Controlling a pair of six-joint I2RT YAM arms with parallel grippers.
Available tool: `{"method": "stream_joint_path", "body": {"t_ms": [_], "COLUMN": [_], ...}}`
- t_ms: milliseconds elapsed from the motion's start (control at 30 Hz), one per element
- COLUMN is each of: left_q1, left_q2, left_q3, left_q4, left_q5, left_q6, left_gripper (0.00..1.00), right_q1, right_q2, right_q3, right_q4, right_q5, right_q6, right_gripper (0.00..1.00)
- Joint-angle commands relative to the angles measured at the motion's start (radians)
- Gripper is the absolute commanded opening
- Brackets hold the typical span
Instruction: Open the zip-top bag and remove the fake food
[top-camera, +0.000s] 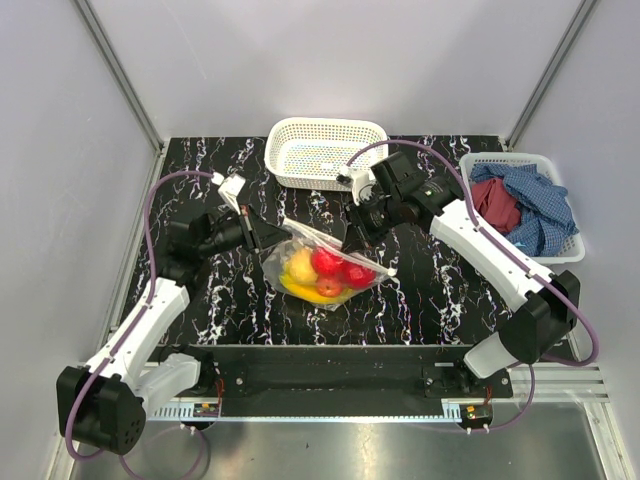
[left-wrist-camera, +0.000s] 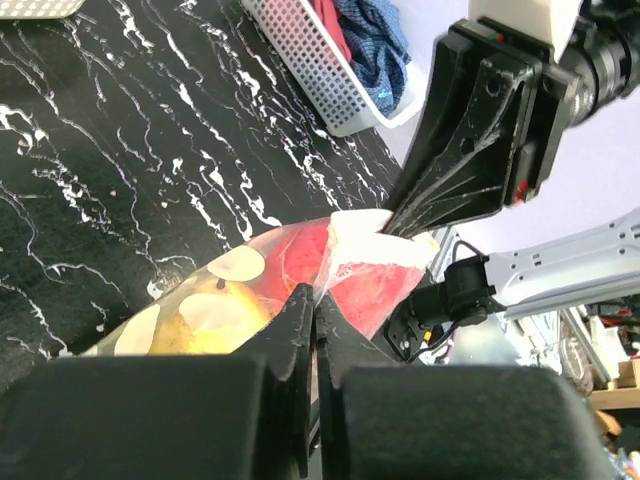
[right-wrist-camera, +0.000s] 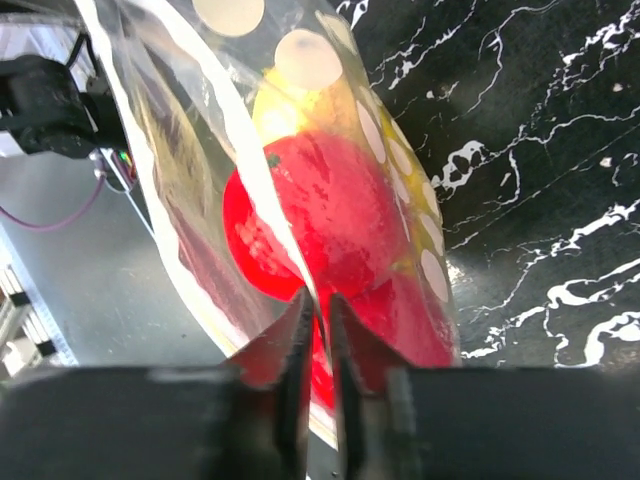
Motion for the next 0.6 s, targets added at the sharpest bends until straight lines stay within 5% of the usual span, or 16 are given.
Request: {"method": "stream_joint_path", "body": {"t_ms": [0,33,100,133,200,367,567], "left_q1": [-0.003,-0.003,-0.009,-0.01,-0.026,-0.108,-0.358], "left_q2": [0.025,0.022,-0.001,-0.011,-0.045,-0.071,-0.027], "left_q3": [0.091,0.097,0.122,0.128,0.154,0.238,0.303], "left_q4": [-0.043,-0.058,-0.127,-0.141,-0.208,-0.394,-0.515], "left_q5": [-0.075,-0.089,-0.165,-0.187,-0.254,-0.412,-0.682], "left_q6": [-0.037,-0.044,-0.066,-0.083,-0.095,-0.141,-0.363], "left_gripper": [0.13,0.36,0.53,0.78,0.96,0.99,0.97], "right_q1": [0.002,0.002,0.002,0.002,0.002,0.002,0.002], "right_q2": [-0.008,-0.014,-0.028,-0.031,-0.04,-0.045,-0.053], "right_q3": [-0.006,-0.008,-0.009,-0.011,-0.017,-0.025,-0.028], "right_q4": [0.047,0.055,0.089,0.115,0.142,0.19,0.191], "right_q5": [-0.032,-0.024,-0.018,-0.027,-0.033,-0.036,-0.039], "right_q6": [0.039,0.057,0.134,0.184,0.24,0.332,0.337], "right_gripper": [0.08,0.0,0.0,0.0,0.0,0.0,0.0]}}
